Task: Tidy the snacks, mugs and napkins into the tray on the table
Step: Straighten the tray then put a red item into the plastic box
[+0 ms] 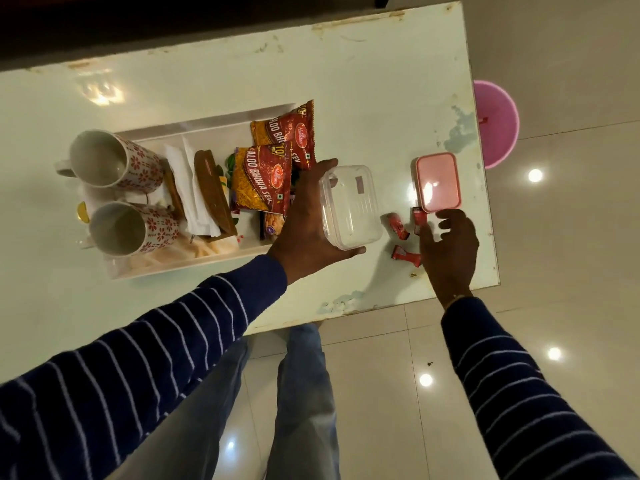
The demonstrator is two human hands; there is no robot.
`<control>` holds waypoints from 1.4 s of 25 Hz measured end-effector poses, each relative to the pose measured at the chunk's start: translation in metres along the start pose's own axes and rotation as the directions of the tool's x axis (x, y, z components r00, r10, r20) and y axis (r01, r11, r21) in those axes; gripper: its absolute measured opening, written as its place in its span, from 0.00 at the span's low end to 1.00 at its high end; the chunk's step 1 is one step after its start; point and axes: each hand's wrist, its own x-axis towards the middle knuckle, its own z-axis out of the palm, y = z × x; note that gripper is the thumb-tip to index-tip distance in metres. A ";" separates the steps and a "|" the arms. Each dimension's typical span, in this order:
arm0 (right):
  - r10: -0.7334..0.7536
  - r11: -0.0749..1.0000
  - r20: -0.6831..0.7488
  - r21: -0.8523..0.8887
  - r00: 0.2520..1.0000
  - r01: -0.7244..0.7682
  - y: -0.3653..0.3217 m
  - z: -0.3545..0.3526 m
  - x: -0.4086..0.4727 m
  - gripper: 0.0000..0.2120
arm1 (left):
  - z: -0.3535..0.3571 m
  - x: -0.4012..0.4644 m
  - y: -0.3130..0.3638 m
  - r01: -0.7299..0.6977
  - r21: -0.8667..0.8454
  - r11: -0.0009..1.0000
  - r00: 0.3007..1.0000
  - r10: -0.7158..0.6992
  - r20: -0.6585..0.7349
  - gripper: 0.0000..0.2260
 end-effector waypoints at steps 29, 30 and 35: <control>0.013 0.958 -0.042 0.286 0.999 -0.001 -0.043 -0.014 -0.021 0.10 | 0.017 -0.005 0.006 0.106 -0.026 0.994 0.980 -0.100 0.170 0.56; 0.023 0.977 0.044 0.211 0.999 -0.031 -0.037 -0.005 -0.023 0.13 | 0.018 -0.006 0.006 0.105 -0.030 0.994 0.982 -0.099 0.162 0.56; -0.195 0.929 0.305 -0.247 0.932 0.275 -0.025 0.034 -0.033 0.20 | 0.022 -0.010 0.007 0.101 0.006 0.995 0.983 -0.100 0.155 0.55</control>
